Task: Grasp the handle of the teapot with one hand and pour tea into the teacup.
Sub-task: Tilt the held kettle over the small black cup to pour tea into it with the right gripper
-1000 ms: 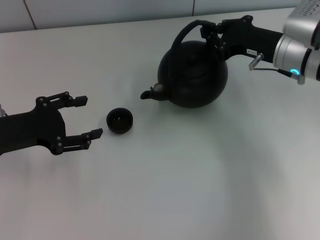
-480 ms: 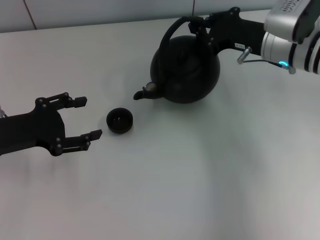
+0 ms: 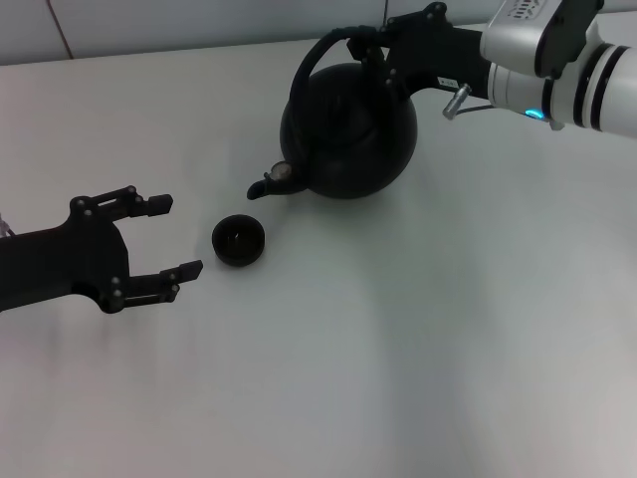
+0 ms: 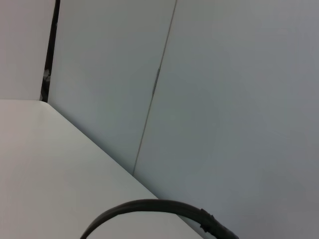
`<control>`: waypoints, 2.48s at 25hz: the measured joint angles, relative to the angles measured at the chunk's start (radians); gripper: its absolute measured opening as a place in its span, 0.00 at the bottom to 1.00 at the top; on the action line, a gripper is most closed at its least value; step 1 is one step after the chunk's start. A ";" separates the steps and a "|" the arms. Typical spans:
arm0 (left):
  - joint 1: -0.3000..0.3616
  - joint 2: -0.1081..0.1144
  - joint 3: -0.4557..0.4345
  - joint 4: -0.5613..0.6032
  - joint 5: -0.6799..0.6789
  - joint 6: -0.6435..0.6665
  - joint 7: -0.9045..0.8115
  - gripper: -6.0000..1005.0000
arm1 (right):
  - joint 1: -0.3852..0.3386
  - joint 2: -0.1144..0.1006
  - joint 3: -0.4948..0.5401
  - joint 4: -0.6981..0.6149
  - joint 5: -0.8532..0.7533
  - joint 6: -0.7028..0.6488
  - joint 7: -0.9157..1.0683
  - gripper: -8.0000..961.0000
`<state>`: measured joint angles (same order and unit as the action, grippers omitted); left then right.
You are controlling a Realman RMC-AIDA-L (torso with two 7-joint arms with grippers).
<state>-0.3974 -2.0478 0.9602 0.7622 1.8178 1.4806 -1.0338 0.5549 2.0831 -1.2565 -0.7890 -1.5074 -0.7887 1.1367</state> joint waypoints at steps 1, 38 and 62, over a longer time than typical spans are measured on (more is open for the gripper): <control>0.000 0.000 0.000 0.000 0.000 0.000 0.000 0.80 | 0.000 0.000 0.000 0.000 0.000 0.000 0.000 0.11; 0.000 -0.004 0.007 0.002 0.002 -0.022 0.009 0.80 | 0.010 -0.001 -0.067 -0.064 -0.002 0.006 -0.115 0.11; -0.009 -0.008 0.003 0.003 0.017 -0.040 0.009 0.80 | 0.012 0.000 -0.092 -0.094 -0.021 0.006 -0.174 0.11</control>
<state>-0.4067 -2.0555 0.9633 0.7655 1.8347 1.4410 -1.0246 0.5667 2.0831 -1.3487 -0.8825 -1.5279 -0.7824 0.9627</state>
